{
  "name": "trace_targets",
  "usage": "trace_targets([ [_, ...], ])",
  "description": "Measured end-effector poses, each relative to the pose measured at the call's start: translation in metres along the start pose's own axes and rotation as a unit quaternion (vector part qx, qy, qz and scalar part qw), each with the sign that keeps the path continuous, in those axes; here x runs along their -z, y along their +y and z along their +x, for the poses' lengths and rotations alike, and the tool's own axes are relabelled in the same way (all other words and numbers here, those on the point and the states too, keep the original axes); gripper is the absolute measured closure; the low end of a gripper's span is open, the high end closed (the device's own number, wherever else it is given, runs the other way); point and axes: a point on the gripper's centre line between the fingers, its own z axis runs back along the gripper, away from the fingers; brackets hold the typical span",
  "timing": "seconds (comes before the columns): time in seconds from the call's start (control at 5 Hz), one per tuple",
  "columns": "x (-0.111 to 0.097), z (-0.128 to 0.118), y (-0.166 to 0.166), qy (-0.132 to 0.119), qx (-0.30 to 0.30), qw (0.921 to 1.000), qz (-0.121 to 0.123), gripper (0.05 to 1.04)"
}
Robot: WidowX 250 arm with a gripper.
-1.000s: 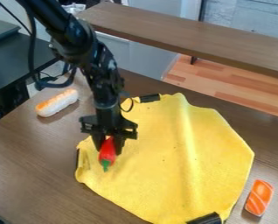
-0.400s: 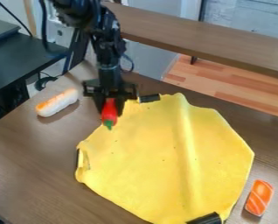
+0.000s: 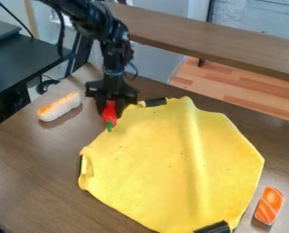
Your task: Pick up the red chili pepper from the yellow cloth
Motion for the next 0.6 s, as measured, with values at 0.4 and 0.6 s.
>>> trace_targets([
  [0.4,0.01,0.008,0.048,-0.015,-0.013,0.9998,0.002,0.617],
  [0.6,0.012,0.01,0.062,-0.017,0.001,0.9998,0.005,0.617],
])
